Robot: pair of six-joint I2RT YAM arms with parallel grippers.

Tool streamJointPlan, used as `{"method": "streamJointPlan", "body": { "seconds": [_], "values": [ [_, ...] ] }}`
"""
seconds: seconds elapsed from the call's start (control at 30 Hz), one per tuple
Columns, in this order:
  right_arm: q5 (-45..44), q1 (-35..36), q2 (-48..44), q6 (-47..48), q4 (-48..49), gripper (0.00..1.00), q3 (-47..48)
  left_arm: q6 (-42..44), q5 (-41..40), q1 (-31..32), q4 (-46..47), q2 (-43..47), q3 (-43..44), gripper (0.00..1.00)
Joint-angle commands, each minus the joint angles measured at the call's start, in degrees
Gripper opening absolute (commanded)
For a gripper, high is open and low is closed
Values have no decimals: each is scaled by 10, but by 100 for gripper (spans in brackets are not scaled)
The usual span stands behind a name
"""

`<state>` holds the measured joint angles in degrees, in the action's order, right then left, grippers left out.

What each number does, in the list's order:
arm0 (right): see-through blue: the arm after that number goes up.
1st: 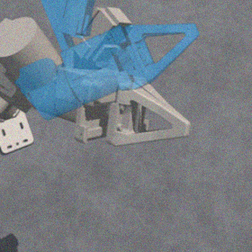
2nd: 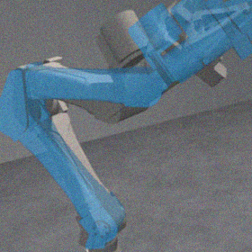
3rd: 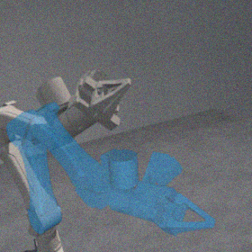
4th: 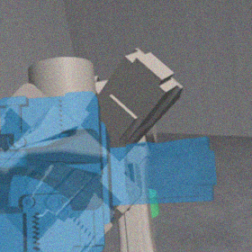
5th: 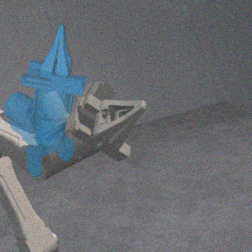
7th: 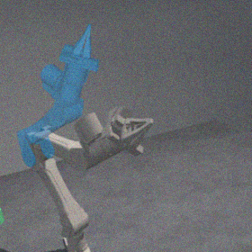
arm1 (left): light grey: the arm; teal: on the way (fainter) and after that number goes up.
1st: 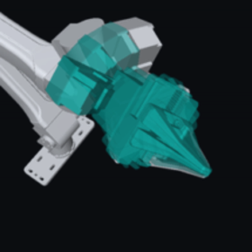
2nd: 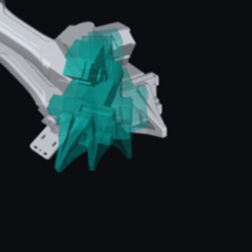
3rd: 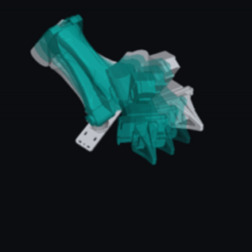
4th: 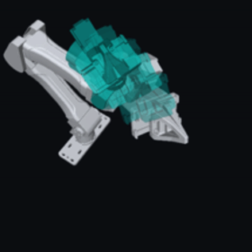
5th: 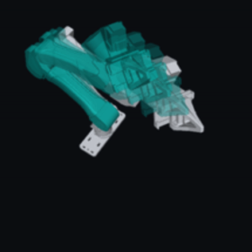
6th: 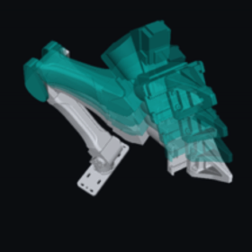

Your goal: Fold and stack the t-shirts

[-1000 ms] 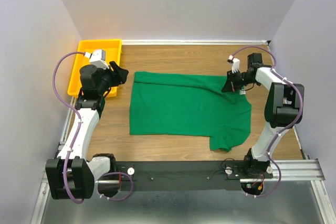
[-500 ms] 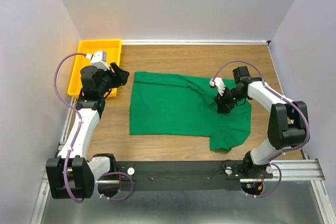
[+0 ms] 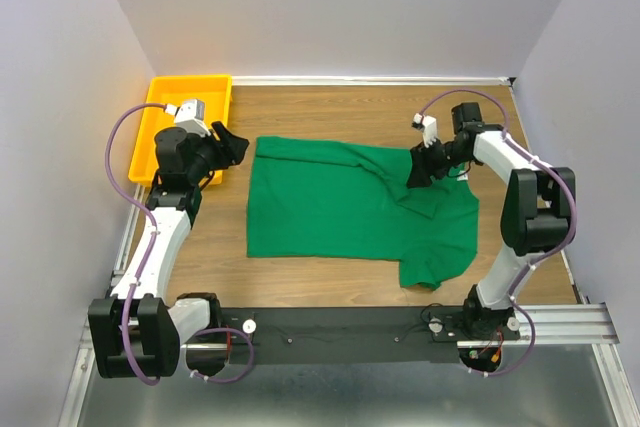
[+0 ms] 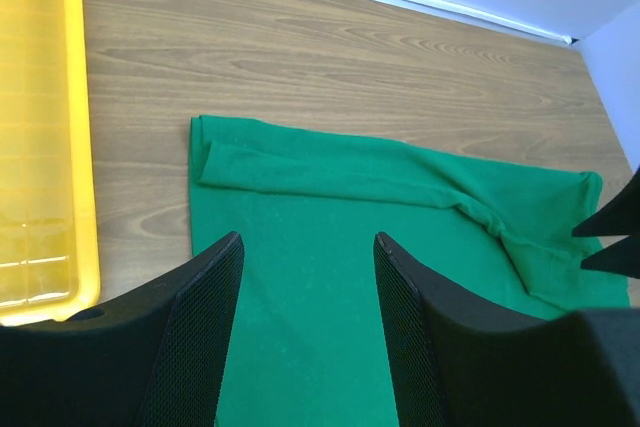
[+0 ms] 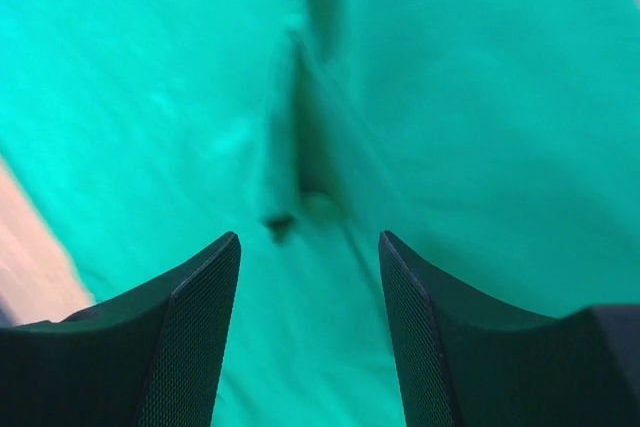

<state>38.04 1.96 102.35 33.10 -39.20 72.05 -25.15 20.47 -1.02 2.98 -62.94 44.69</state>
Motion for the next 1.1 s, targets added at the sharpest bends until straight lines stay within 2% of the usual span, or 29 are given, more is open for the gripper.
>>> {"method": "streamJointPlan", "body": {
  "seconds": [0.0,0.23,0.3,0.37,0.4,0.5,0.6,0.9,1.07],
  "values": [
    [68,24,22,-71,-6,66,4,-8,19,-3,16,8,-18,63],
    [37,33,32,-71,1,64,1,-11,27,-3,21,4,-25,63],
    [36,34,34,-73,7,56,4,-14,28,-3,26,3,-28,63],
    [40,35,37,-73,6,43,6,-17,32,-3,29,2,-29,63],
    [41,36,37,-71,6,30,6,-17,32,-3,30,1,-29,63],
    [48,41,28,-56,6,10,1,-17,33,-3,30,2,-29,63],
    [52,47,1,-25,5,1,-18,-17,35,-3,30,1,-29,63],
    [25,76,-63,92,-15,1,-74,-19,42,-3,35,-7,-31,63],
    [-7,79,-65,113,-16,1,-75,-21,45,-3,34,-13,-34,63]
  ]
}}
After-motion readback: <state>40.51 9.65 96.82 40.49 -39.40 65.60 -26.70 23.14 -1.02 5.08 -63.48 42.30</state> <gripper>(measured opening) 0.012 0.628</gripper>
